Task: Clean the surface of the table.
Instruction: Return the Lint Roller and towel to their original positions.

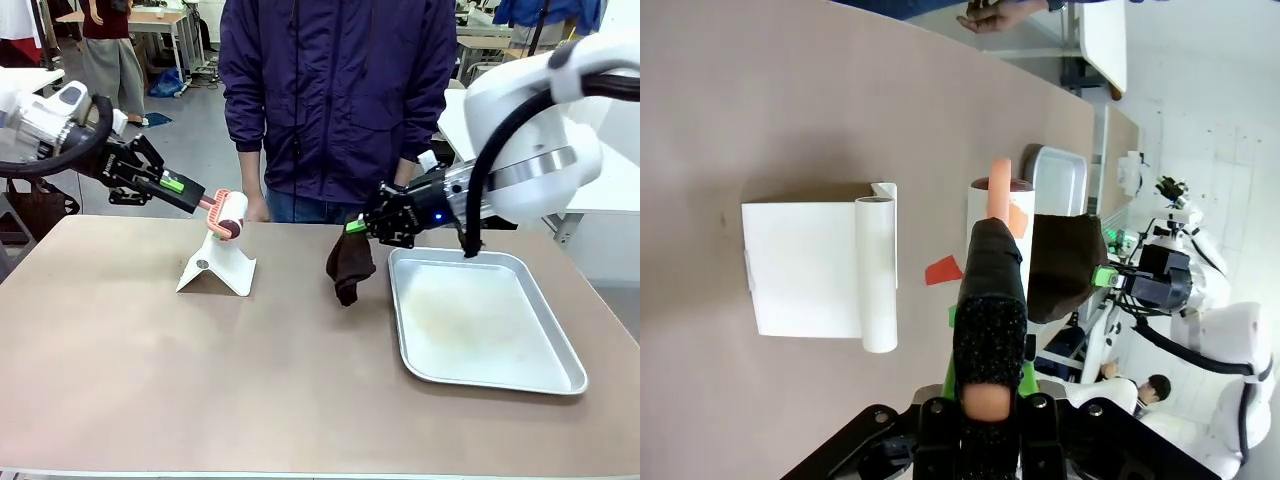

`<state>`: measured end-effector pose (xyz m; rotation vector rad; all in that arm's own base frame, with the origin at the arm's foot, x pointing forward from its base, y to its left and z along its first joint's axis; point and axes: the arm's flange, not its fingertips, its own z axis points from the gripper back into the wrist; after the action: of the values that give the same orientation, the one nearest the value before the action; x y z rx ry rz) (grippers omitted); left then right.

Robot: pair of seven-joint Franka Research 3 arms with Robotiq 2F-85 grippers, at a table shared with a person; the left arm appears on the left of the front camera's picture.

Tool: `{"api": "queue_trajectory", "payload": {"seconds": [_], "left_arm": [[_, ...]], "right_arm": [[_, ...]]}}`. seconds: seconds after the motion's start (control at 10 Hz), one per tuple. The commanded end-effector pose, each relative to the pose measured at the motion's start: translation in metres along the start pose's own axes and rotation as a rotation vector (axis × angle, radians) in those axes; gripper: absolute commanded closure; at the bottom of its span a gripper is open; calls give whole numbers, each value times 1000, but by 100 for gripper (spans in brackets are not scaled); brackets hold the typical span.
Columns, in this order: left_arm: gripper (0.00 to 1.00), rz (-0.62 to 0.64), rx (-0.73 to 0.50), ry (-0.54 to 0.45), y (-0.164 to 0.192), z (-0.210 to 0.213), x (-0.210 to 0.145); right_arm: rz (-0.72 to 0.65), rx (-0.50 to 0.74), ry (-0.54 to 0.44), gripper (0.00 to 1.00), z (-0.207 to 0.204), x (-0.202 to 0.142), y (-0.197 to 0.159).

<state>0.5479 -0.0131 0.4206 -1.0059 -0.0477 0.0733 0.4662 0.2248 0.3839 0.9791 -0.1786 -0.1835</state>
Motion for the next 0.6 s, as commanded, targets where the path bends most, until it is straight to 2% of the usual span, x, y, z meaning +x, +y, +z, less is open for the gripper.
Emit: {"api": "queue_trajectory", "payload": {"seconds": [0.0, 0.1, 0.5], "left_arm": [[79, -15, 32, -6, 0, -14, -11], [79, -14, 59, -22, 0, -25, -9], [79, 6, 109, -70, 6, -45, -13]], "right_arm": [[48, -16, 12, 91, -21, 5, 12], [51, -80, 17, 91, -30, 10, 12], [33, -163, -11, 91, -43, 27, 1]]}}
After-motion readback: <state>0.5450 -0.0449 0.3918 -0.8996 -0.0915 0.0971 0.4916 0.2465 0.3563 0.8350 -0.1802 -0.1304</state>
